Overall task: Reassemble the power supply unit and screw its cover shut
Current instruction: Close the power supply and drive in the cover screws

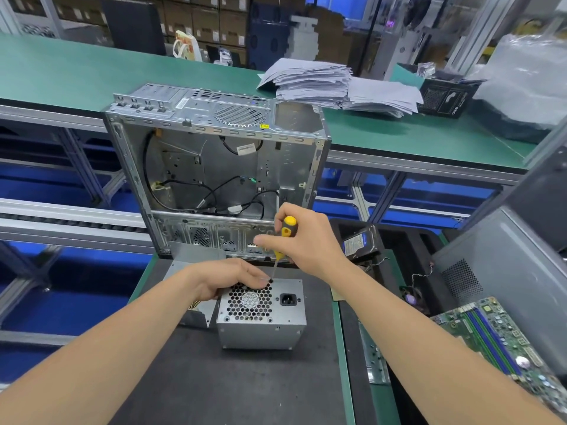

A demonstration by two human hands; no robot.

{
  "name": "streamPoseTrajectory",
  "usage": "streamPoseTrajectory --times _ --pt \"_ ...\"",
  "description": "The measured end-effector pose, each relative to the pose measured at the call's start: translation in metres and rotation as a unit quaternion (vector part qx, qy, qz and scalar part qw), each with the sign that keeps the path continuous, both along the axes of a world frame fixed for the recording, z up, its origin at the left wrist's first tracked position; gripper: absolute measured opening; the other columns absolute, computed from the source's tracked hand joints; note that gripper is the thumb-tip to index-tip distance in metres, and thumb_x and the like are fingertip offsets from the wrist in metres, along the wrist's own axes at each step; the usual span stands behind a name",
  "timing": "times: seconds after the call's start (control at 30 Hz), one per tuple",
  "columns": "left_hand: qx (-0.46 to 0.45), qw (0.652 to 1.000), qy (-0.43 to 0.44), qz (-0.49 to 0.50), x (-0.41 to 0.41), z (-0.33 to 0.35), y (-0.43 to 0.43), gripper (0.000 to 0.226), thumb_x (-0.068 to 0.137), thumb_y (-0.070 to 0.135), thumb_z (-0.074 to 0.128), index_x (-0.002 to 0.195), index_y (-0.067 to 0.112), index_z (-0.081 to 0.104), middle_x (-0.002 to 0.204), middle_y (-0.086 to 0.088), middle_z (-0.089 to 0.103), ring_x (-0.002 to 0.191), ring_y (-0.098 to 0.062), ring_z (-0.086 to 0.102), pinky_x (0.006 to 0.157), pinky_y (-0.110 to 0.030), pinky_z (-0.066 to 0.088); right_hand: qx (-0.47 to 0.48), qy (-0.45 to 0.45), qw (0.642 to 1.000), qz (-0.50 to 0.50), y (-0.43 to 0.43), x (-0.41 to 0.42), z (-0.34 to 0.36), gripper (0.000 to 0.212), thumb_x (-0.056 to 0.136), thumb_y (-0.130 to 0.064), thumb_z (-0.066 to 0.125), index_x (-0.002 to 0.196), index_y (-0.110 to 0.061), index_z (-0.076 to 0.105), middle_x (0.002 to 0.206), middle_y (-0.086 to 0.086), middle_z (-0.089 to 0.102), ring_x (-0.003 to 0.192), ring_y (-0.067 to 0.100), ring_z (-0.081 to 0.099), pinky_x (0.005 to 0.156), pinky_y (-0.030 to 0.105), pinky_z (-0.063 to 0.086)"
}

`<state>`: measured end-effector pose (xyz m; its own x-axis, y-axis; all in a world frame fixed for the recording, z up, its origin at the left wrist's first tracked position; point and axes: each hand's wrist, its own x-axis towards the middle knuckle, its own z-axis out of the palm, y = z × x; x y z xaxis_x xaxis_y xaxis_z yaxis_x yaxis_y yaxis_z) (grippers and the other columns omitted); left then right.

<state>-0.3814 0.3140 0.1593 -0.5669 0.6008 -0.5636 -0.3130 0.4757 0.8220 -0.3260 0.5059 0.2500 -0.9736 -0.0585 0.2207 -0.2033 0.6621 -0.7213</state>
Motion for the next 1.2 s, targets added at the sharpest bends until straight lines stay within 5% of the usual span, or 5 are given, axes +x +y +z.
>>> streamPoseTrajectory --times 0.17,0.47,0.67,0.97,1.2 --pt "0.027 0.999 -0.003 -0.035 0.004 0.004 0.001 0.027 0.099 0.024 0.067 0.074 0.027 0.077 0.080 0.015 0.068 0.071 0.000 0.061 0.060 -0.009 0.045 -0.056 -0.042 0.977 0.201 0.013 0.002 0.008 0.015 0.092 -0.015 0.077 0.101 -0.019 0.066 0.102 -0.010 0.075 0.094 0.016 0.072 0.082 0.037 0.061" --pt "0.010 1.000 -0.004 0.001 0.008 0.008 0.000 0.018 0.097 0.023 0.071 0.109 0.012 0.078 0.098 0.011 0.075 0.103 -0.015 0.060 0.103 -0.034 0.042 -0.008 -0.011 0.999 0.031 0.001 0.001 0.004 0.042 0.080 -0.043 0.089 0.076 -0.015 0.058 0.058 0.003 0.063 0.050 0.012 0.065 0.051 0.035 0.060" --pt "0.008 1.000 -0.019 0.014 0.007 0.006 -0.001 0.027 0.094 0.026 0.073 0.117 0.014 0.078 0.117 0.000 0.076 0.121 -0.024 0.062 0.118 -0.045 0.039 0.090 0.020 0.994 -0.056 -0.003 -0.003 0.002 0.058 0.081 -0.063 0.079 0.071 -0.014 0.049 0.058 -0.003 0.054 0.059 0.017 0.054 0.062 0.048 0.055" --pt "0.031 0.999 -0.030 0.002 0.009 0.007 -0.002 0.018 0.097 0.024 0.070 0.109 0.014 0.078 0.106 -0.001 0.076 0.102 -0.020 0.064 0.104 -0.039 0.045 -0.092 -0.090 0.971 0.201 0.020 0.001 0.011 0.019 0.095 -0.005 0.072 0.105 -0.019 0.066 0.099 0.006 0.076 0.084 0.028 0.076 0.070 0.047 0.065" --pt "0.008 1.000 -0.008 -0.007 0.006 0.004 -0.002 0.016 0.095 0.031 0.073 0.105 0.020 0.079 0.104 0.008 0.075 0.107 -0.017 0.059 0.100 -0.034 0.039 0.021 -0.020 1.000 0.002 0.005 0.001 0.004 0.052 0.070 -0.057 0.091 0.077 -0.020 0.055 0.061 0.002 0.069 0.051 0.015 0.067 0.057 0.045 0.060"
